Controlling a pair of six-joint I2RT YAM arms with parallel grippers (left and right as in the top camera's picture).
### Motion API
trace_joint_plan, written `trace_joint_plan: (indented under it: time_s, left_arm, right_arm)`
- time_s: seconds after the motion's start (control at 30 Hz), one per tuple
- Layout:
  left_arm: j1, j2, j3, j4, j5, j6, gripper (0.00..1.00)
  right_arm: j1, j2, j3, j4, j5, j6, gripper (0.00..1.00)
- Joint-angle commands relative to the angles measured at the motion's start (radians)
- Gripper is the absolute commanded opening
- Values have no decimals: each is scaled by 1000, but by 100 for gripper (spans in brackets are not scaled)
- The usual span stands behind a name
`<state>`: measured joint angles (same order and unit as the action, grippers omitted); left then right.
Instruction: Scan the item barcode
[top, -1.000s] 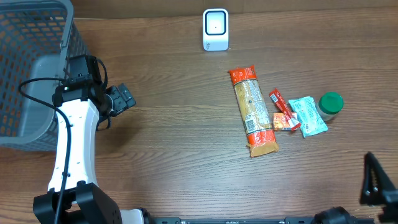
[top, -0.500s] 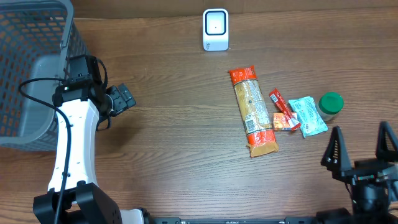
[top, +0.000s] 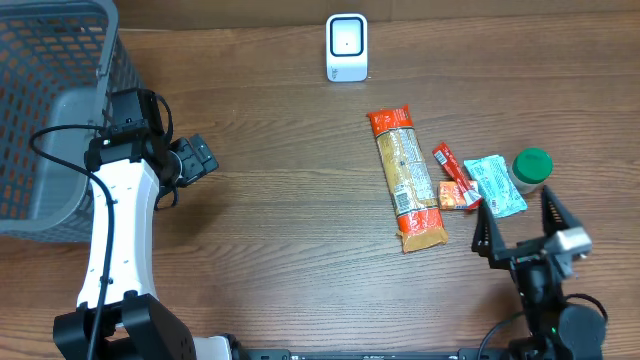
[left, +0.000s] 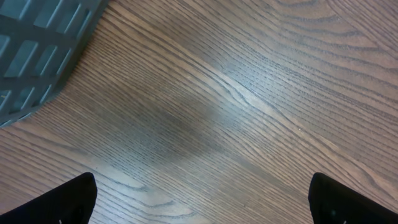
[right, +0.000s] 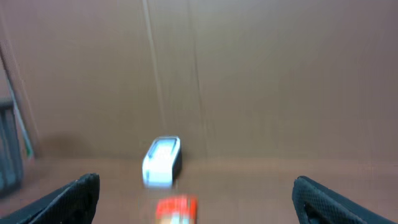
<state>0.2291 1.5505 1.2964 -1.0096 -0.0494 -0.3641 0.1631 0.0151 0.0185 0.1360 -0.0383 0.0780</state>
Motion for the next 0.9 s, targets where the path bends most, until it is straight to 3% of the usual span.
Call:
trace_joint_plan:
  time_s: [0.0, 0.13, 0.87]
  left_arm:
    - [0, -1, 2, 0, -6, -6, 100]
    - [0, -1, 2, 0, -6, -6, 100]
    - [0, -1, 2, 0, -6, -6, 100]
  right_arm:
    - [-8, -11, -11, -58, -28, 3, 100]
    - [-8, -11, -11, -224, -34, 4, 100]
    - [-8, -12, -10, -213, -39, 3, 100]
